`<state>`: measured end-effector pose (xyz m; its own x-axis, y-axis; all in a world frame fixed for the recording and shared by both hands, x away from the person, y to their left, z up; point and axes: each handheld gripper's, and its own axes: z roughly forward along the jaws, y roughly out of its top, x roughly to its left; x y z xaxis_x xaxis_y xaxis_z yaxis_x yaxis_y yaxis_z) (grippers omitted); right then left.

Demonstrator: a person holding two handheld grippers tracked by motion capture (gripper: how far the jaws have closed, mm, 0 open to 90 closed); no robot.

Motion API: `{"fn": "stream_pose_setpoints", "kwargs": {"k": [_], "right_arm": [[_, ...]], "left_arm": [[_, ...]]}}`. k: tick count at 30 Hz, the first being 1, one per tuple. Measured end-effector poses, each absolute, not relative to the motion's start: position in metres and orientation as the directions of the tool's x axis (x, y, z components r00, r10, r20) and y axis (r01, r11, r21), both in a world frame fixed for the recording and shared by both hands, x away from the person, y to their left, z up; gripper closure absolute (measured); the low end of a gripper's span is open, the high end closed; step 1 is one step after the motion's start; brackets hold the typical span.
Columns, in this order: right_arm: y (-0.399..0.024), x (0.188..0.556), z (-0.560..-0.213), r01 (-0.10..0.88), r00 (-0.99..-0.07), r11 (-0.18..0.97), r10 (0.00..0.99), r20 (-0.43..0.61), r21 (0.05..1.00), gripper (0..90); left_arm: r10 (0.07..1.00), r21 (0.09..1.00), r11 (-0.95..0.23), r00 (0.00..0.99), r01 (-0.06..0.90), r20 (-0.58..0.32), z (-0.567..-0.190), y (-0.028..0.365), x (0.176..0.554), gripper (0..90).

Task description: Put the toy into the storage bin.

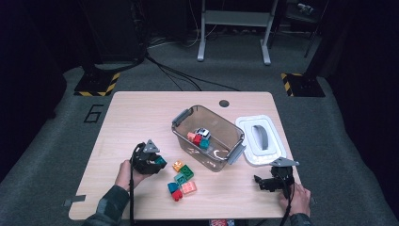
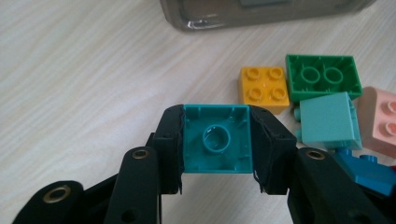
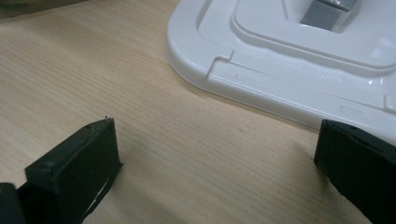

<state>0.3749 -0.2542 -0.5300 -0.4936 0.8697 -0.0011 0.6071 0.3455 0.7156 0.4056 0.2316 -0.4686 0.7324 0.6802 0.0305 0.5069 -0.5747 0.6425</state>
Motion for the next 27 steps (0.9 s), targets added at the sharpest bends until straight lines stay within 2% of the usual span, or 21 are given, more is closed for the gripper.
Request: {"fn": "stream_pose_setpoints", "kwargs": {"k": [19,27], "right_arm": [[-0.254,0.375,-0.530,0.608,-0.496,0.348,0.868,-0.001,0.714,0.0],[-0.255,0.375,-0.530,0.607,-0.495,0.350,0.869,-0.005,0.714,0.0]], "left_arm": [[0.728,0.708,-0.500,0.685,0.499,0.032,-0.419,0.238,0.424,59.2],[0.731,0.729,-0.498,0.680,0.470,0.060,-0.395,0.237,0.431,59.2]]}}
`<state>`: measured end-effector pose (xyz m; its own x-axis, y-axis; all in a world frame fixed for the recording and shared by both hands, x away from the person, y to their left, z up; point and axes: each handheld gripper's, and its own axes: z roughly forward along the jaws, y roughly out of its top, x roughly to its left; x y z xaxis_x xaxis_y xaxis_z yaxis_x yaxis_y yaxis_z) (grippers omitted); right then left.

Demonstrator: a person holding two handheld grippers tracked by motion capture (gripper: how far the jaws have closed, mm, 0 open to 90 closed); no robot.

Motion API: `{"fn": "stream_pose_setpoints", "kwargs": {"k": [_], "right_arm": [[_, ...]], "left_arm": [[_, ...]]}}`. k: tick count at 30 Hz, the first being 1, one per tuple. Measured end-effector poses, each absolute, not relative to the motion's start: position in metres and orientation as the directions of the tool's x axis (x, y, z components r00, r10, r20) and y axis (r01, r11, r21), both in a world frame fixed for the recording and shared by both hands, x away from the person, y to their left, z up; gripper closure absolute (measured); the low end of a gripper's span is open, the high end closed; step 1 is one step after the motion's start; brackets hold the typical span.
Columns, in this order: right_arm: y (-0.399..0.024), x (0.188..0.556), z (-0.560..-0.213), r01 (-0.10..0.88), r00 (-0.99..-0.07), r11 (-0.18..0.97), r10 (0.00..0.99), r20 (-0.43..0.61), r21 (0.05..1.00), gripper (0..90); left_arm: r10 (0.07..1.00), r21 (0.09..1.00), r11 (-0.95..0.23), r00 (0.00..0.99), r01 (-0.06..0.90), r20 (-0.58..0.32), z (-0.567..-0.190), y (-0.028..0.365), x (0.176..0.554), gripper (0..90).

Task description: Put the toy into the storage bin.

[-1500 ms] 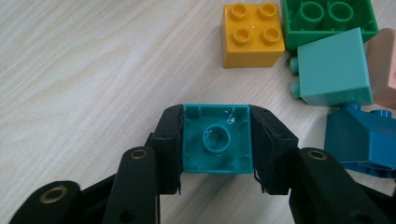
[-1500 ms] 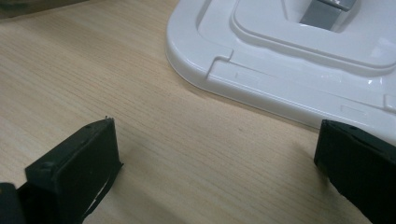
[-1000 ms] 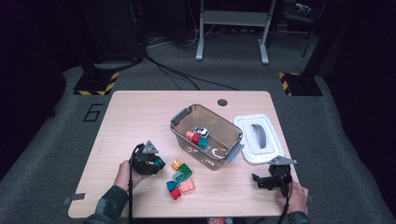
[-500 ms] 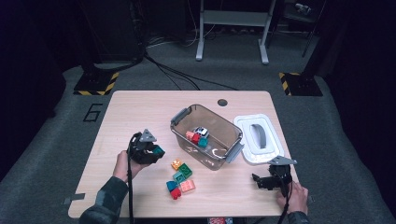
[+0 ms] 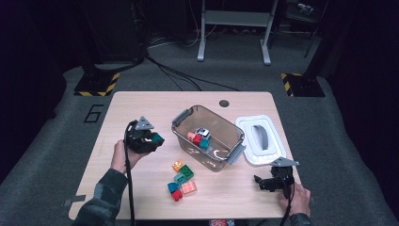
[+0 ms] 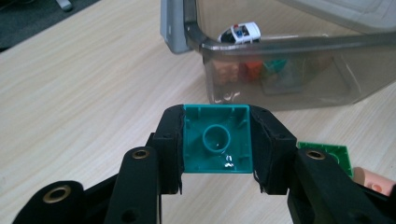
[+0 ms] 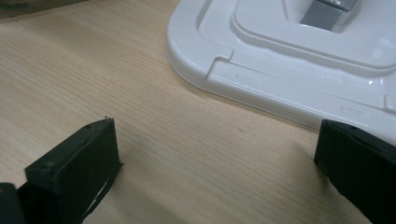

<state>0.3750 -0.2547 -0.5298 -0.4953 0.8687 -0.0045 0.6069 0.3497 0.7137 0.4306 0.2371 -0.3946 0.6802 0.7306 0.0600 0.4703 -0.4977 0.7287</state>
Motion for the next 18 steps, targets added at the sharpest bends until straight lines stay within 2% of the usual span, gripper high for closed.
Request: {"fn": "stream_pose_setpoints", "kwargs": {"k": [18], "right_arm": [[-0.254,0.375,-0.530,0.608,-0.496,0.347,0.869,-0.001,0.714,0.0]], "left_arm": [[0.694,0.732,-0.553,0.707,0.399,0.139,-0.346,0.209,0.454,59.2]]}}
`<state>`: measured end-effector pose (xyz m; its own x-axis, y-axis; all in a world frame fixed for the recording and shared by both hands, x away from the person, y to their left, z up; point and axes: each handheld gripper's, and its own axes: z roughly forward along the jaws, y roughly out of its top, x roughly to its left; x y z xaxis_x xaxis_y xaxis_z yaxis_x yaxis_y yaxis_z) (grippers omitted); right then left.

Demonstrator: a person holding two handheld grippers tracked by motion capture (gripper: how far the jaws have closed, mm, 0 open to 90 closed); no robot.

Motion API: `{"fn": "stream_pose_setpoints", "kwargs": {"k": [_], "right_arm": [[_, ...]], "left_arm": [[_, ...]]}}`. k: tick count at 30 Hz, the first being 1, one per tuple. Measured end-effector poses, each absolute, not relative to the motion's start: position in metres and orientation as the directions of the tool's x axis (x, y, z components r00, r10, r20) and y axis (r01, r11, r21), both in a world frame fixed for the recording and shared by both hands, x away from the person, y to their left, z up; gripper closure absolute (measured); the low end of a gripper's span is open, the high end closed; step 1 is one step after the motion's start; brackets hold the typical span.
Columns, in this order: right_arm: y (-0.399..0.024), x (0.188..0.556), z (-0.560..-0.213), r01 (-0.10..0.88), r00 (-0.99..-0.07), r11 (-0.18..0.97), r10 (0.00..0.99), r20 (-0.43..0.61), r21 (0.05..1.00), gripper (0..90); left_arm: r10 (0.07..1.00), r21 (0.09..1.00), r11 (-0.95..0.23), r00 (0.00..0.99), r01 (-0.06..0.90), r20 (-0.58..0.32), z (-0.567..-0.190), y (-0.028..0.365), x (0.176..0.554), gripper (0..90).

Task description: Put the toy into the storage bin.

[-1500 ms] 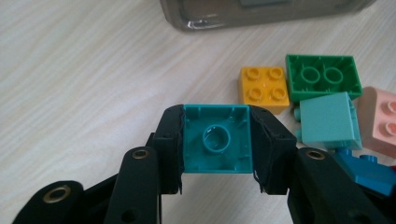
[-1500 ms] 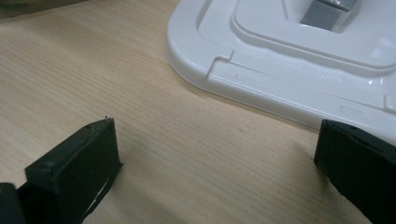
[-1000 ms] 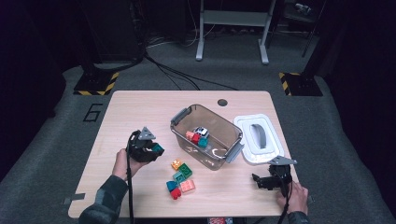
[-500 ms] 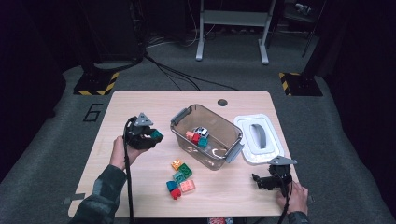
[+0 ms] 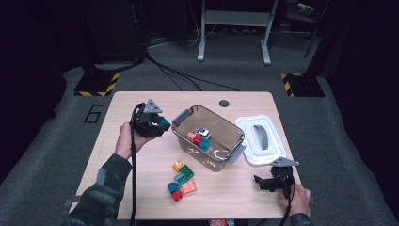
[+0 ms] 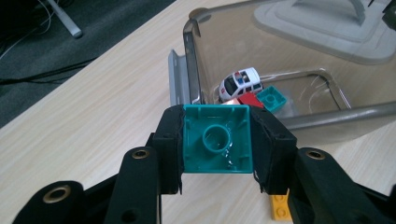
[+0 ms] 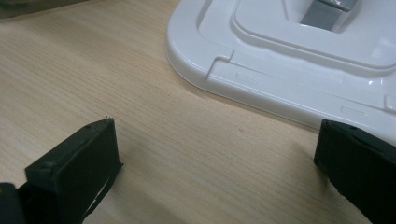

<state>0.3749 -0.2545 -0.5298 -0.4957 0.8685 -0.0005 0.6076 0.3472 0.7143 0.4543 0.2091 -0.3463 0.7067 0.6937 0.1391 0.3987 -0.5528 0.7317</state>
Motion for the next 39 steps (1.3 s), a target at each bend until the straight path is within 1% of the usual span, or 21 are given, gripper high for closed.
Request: {"fn": "stream_pose_setpoints", "kwargs": {"k": [7,12,16,23,30,31,35,39], "right_arm": [[-0.254,0.375,-0.530,0.608,-0.496,0.348,0.868,0.000,0.713,0.0],[-0.254,0.375,-0.530,0.608,-0.496,0.347,0.868,0.000,0.714,0.0],[-0.254,0.375,-0.530,0.608,-0.495,0.347,0.869,0.000,0.714,0.0],[-0.255,0.375,-0.530,0.608,-0.496,0.347,0.869,0.000,0.714,0.0],[-0.254,0.375,-0.530,0.608,-0.495,0.347,0.869,0.000,0.714,0.0],[-0.254,0.375,-0.530,0.608,-0.496,0.347,0.869,0.000,0.714,0.0],[-0.254,0.375,-0.530,0.608,-0.496,0.347,0.869,0.000,0.714,0.0],[-0.254,0.375,-0.530,0.608,-0.496,0.347,0.869,0.000,0.714,0.0]], "left_arm": [[0.681,0.719,-0.568,0.720,0.401,0.136,-0.345,0.188,0.468,59.1],[0.672,0.712,-0.575,0.729,0.404,0.129,-0.352,0.174,0.477,59.0],[0.674,0.699,-0.575,0.731,0.426,0.110,-0.363,0.165,0.485,58.9],[0.669,0.659,-0.594,0.739,0.462,0.085,-0.382,0.158,0.493,58.7],[0.666,0.638,-0.608,0.741,0.473,0.086,-0.385,0.159,0.494,57.7],[0.665,0.634,-0.609,0.743,0.477,0.081,-0.385,0.158,0.493,57.2],[0.670,0.634,-0.601,0.740,0.487,0.067,-0.384,0.161,0.493,50.2],[0.671,0.643,-0.592,0.739,0.486,0.058,-0.379,0.164,0.487,40.3]]}}
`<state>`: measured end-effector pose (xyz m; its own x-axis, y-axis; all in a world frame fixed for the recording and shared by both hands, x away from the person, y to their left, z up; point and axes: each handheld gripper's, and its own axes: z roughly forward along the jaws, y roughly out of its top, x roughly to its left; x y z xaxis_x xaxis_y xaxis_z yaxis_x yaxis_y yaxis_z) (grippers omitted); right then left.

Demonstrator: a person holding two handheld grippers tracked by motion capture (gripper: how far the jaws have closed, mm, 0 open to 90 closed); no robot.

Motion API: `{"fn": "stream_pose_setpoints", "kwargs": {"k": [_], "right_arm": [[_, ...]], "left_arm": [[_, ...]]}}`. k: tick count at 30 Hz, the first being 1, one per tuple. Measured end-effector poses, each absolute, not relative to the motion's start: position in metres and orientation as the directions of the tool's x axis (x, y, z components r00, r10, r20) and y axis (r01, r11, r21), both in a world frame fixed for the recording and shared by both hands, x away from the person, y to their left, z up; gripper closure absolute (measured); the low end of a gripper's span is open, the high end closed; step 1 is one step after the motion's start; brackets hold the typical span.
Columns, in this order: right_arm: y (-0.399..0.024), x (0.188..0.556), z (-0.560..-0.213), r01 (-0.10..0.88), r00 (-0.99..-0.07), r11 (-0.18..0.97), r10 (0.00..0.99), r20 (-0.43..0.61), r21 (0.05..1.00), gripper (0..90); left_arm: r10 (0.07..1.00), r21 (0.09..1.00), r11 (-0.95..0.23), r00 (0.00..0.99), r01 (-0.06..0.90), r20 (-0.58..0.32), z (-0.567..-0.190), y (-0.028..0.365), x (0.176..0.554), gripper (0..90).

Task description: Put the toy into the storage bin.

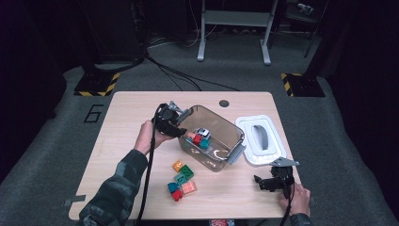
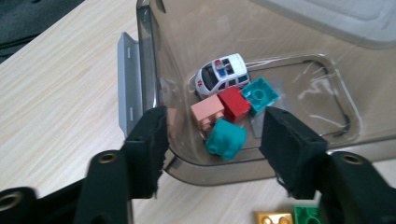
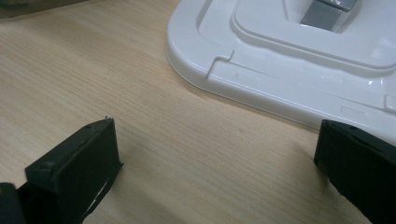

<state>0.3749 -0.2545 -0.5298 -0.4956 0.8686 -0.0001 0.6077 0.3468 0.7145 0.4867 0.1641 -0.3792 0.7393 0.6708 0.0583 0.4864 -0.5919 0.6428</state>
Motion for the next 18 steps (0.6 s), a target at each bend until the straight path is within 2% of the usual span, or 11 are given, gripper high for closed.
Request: {"fn": "stream_pose_setpoints", "kwargs": {"k": [9,14,18], "right_arm": [[-0.254,0.375,-0.530,0.608,-0.496,0.347,0.869,0.000,0.714,0.0],[-0.254,0.375,-0.530,0.608,-0.496,0.347,0.868,0.000,0.714,0.0],[-0.254,0.375,-0.530,0.608,-0.496,0.347,0.869,0.000,0.714,0.0]], "left_arm": [[0.668,0.673,-0.589,0.738,0.447,0.094,-0.368,0.179,0.457,15.2],[0.675,0.693,-0.567,0.733,0.446,0.080,-0.373,0.191,0.442,7.2],[0.674,0.670,-0.584,0.734,0.458,0.086,-0.387,0.202,0.430,3.8]]}}
